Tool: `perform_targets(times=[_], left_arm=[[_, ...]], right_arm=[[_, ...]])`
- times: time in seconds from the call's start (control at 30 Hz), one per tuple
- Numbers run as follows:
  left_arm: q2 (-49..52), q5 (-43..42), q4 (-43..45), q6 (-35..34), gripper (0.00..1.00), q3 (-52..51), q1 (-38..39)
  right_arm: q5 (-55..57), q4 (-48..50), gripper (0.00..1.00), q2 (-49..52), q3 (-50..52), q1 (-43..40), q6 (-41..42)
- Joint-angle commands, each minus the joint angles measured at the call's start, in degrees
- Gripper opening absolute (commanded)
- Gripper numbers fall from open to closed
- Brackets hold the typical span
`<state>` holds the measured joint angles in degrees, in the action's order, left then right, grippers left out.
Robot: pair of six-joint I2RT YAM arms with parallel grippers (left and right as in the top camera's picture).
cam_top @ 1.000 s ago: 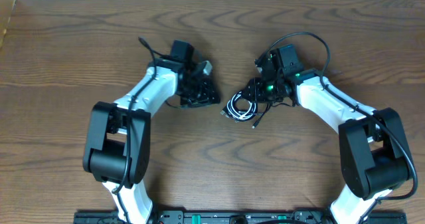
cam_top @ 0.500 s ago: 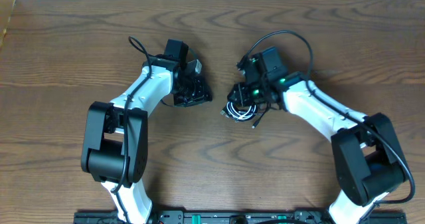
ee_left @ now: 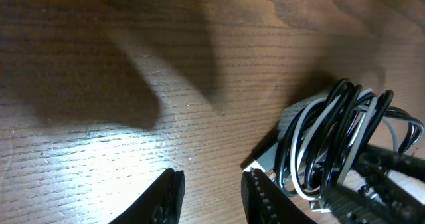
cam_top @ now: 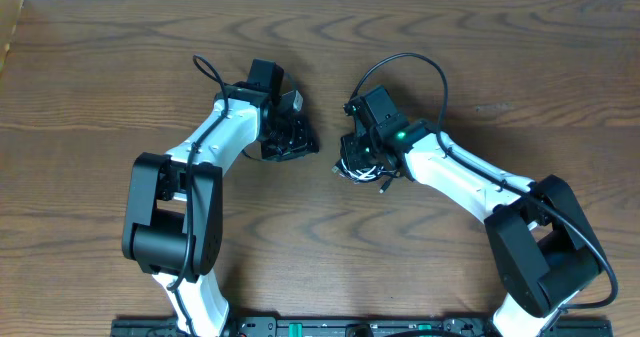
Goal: Untangle cables
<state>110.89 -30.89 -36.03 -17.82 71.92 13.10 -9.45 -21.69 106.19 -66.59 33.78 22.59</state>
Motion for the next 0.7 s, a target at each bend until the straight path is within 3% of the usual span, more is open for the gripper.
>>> perform_targets(times=[0.0,0.37,0.57,0.67], left_arm=[[0.7,1.0,-0.4,-0.1,0.33,0.7,-0.4],[0.7,1.0,-0.4,-0.1,0.33,0.7,-0.4],[0.7,1.0,-0.4,-0.1,0.33,0.7,-0.4],[0.7,1.0,-0.4,0.0,0.33,0.7,-0.4]], right_arm=[[1.8,1.5,0.30,1.6,-0.8,0.4,1.8],[1.8,2.5,0.20,3.4,-0.8,0.7,7.2],[1.8,3.8,0.20,5.7,-0.8,0.8,7.4],[1.8,4.3,0.12,6.9,-0.8,0.8,7.4]])
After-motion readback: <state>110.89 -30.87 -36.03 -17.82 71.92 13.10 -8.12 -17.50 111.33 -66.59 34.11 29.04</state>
